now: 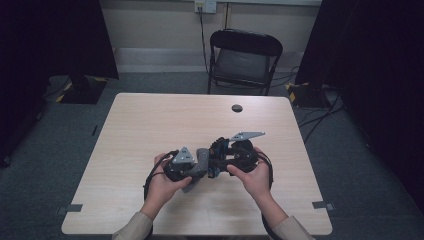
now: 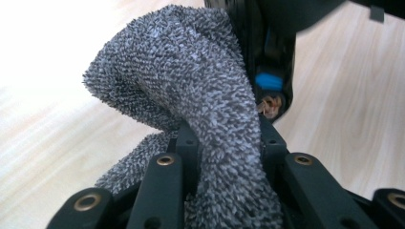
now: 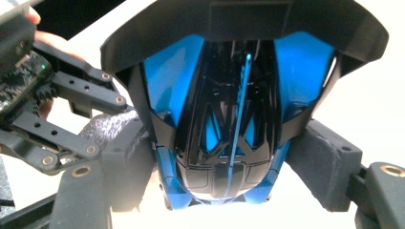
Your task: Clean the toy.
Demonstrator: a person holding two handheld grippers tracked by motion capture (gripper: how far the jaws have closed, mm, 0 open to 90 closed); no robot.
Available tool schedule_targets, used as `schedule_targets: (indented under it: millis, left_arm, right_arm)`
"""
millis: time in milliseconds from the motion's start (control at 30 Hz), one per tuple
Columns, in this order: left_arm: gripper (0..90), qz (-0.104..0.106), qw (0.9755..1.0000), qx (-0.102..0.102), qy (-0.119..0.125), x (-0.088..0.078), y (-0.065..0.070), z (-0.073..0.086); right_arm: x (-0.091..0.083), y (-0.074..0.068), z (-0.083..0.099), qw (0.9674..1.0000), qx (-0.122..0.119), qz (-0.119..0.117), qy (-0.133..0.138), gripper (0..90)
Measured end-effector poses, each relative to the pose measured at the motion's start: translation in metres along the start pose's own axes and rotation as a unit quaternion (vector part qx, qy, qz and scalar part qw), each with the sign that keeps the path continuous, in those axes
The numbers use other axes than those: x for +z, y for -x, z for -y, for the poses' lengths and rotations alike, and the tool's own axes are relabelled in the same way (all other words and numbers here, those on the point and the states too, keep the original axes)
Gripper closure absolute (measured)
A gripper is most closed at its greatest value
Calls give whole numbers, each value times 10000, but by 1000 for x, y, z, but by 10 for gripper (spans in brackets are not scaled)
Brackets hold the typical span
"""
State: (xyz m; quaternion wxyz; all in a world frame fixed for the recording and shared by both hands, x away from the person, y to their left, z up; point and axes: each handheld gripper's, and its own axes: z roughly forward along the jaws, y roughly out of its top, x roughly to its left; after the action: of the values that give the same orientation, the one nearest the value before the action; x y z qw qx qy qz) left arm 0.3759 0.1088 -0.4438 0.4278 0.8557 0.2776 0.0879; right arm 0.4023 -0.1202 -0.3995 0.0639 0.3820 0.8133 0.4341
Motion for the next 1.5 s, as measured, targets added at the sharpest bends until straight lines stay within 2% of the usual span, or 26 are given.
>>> schedule_targets:
  millis: [167, 700, 900, 967, 1067, 1167, 1300, 1367, 1500]
  left_arm:
    - [702, 19, 9998, 61, -204, 4, 0, 5]
    - [702, 133, 9986, 197, -466, 12, 7, 9]
    - [700, 207, 9980, 198, -561, 13, 8, 16]
    - [698, 137, 9982, 166, -563, 11, 6, 19]
    - [693, -67, 9990, 92, -433, 4, 0, 23]
    - [689, -305, 9988, 57, -376, -4, -5, 27]
    - [683, -641, 9973, -2, -354, -14, -14, 34]
    - [684, -707, 9969, -73, -351, -17, -17, 37]
    - [684, -844, 9955, -64, -433, -21, -21, 44]
  right_arm:
    - [-2, 1, -1, 10000, 13, -11, 47, 275]
    - [-8, 4, -4, 9997, 113, 53, 216, 275]
    - [-15, 9, -3, 9990, 208, 76, 391, 275]
    - [-18, 11, -3, 9988, 241, 61, 418, 275]
    - [-22, 13, -1, 9987, 228, 75, 445, 276]
    - [-25, 15, 3, 9990, 183, 114, 404, 276]
    - [-26, 21, 12, 9992, 244, 135, 292, 275]
    - [-26, 23, 17, 9994, 233, 148, 227, 275]
    - [-24, 26, 25, 9995, 206, 232, 16, 275]
